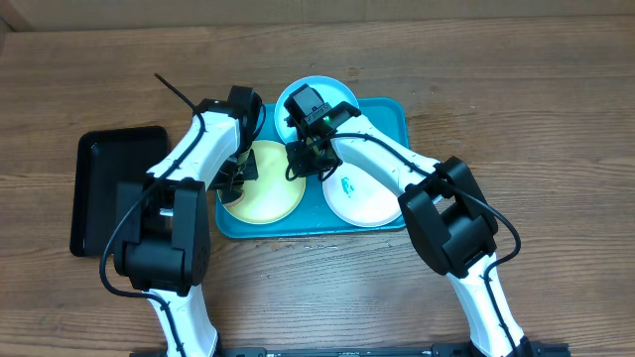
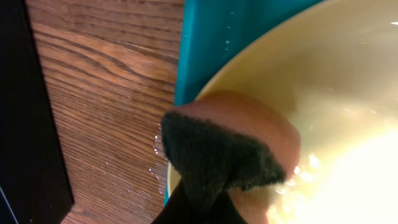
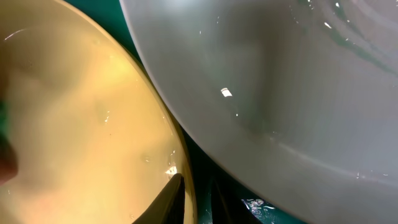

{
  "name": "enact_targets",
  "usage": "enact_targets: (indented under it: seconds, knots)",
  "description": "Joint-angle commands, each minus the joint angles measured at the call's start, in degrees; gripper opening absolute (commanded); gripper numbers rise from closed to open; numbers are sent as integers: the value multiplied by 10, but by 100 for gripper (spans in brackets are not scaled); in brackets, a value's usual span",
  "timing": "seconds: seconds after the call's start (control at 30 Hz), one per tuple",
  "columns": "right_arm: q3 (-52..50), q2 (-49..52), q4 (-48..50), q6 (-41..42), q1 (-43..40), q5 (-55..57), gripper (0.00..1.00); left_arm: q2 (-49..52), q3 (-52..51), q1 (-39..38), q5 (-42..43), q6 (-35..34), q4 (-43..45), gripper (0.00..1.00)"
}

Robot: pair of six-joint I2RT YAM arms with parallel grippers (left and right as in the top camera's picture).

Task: Clean dirty plates on tray and stack at the side
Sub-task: 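Scrub the yellow plate with the sponge in the left gripper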

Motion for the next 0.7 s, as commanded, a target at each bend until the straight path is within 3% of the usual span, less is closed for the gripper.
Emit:
enact_targets:
  seconds: [0.0,0.13,0.27,0.47,0.67]
  knots:
    - [-14,-2,-3,-2,-2,15,18,5,39,1,82,39,-1,4]
    - [-14,-2,-2,-2,-2,15,18,6,45,1,256,67,42,4]
    - [-14,-2,-2,-2,-2,15,18,10,34,1,316,67,72,4]
    - [-14,-2,-1,-2,-2,15,18,10,-6,2,292,66,107,4]
    - [-14,-2,-5,-2,-2,15,18,10,-43,18,162,58,114,4]
